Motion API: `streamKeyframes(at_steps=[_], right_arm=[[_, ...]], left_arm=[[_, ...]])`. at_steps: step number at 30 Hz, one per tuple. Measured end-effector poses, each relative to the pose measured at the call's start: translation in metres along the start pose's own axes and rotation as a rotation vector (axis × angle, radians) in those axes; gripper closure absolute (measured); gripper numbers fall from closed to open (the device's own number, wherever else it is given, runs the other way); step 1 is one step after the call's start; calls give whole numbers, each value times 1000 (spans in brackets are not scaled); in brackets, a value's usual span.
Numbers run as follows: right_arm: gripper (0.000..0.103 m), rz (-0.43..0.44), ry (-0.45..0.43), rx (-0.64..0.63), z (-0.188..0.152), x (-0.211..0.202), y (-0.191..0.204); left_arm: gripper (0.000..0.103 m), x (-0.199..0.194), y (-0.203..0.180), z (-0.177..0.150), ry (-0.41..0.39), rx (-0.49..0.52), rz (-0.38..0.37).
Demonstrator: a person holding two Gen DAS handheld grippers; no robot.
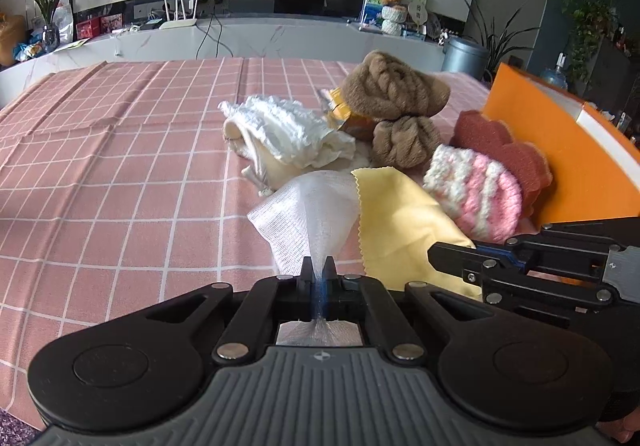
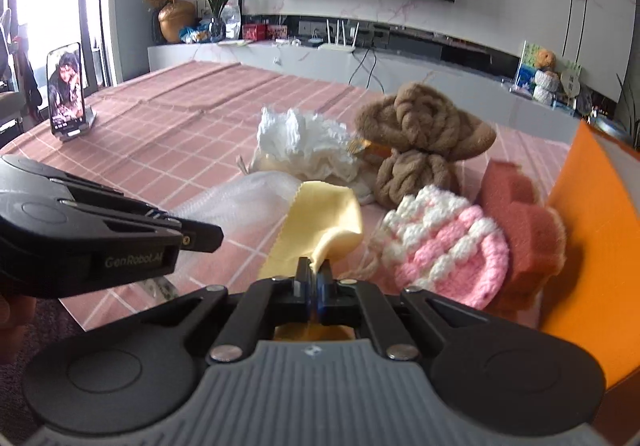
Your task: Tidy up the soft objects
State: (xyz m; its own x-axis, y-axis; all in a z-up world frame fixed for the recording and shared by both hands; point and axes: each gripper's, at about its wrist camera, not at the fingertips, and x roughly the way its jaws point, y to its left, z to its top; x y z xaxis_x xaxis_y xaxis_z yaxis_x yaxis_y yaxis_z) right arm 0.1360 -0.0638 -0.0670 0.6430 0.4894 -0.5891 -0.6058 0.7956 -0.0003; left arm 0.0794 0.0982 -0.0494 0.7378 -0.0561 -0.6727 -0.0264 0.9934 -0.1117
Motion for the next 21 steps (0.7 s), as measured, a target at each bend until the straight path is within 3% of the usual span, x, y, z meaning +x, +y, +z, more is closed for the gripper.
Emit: streamKeyframes(at_steps=[12, 21], right_arm=[[103, -73, -176, 7, 20, -78, -17], [103, -148, -274, 70, 30, -129, -51]], left_arm=[[101, -44, -25, 25, -109, -12, -62], [101, -62, -61, 52, -185, 32, -168]])
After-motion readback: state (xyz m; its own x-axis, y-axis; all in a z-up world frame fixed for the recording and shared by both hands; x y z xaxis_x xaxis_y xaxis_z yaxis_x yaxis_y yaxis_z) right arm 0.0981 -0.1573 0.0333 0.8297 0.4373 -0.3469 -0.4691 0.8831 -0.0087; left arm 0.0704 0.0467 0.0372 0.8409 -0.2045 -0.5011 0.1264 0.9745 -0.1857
